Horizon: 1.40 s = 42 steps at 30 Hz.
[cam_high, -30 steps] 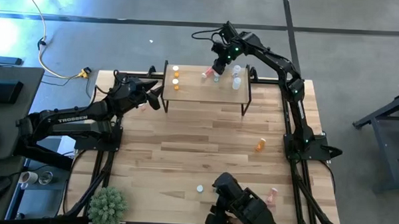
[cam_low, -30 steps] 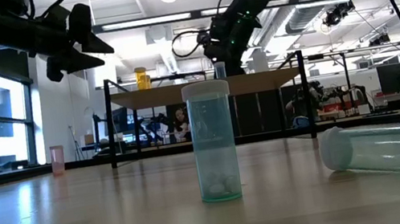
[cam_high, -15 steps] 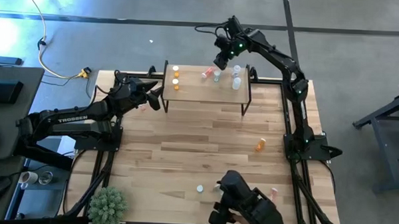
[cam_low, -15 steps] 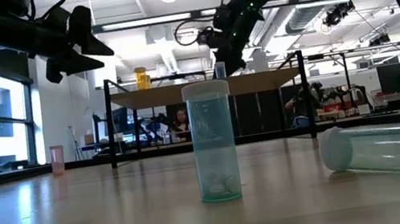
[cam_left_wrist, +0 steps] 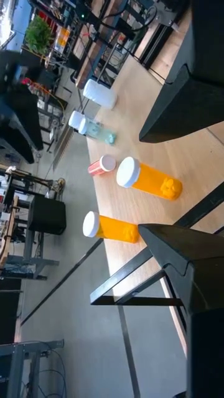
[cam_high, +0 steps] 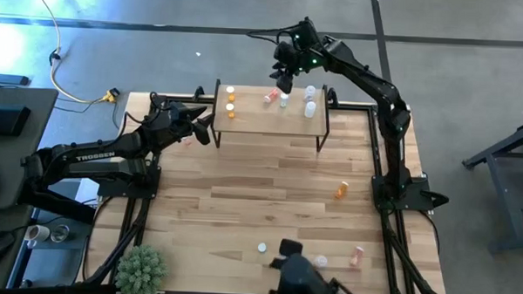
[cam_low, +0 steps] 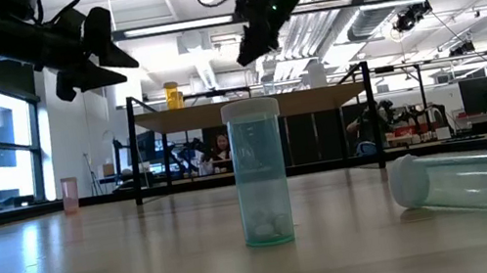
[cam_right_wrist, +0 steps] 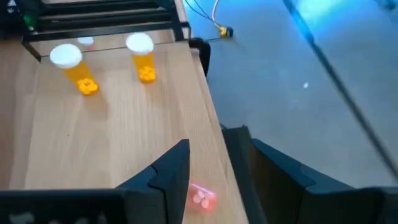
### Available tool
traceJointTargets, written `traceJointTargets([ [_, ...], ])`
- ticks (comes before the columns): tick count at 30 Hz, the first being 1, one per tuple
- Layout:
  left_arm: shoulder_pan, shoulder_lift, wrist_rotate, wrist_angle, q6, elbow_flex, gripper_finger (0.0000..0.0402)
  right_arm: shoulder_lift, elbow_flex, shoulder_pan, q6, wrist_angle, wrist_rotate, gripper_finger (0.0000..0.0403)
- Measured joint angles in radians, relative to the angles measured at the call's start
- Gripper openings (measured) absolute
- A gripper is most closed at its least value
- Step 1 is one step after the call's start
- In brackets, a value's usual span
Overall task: Pick and place medicine bottles onto shelf by color
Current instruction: Adjust the pill bottles on the shelf
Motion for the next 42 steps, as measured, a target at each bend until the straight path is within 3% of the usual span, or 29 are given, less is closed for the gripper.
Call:
traceJointTargets([
  [12, 0.000, 0.000, 0.056, -0.006, 0.140, 0.067, 0.0213, -0.023, 0.000, 0.113, -0.176, -0.021, 0.142, 0.0154],
  [22, 0.000, 0.000, 0.043, -0.275, 0.219, 0.233, 0.0213, -0.022, 0.072, 0.205, -0.238, -0.024, 0.261, 0.0154],
  [28, 0.000, 0.000, 0.024, -0.446, 0.247, 0.358, 0.0213, -0.022, 0.177, 0.246, -0.196, -0.037, 0.330, 0.0154],
  [32, 0.000, -0.001, 0.023, -0.531, 0.277, 0.427, 0.0213, -0.043, 0.174, 0.268, -0.178, 0.000, 0.364, 0.0154],
  [42, 0.004, 0.011, 0.059, -0.555, 0.443, 0.546, 0.0213, -0.051, 0.176, 0.272, -0.091, 0.001, 0.373, 0.0154],
])
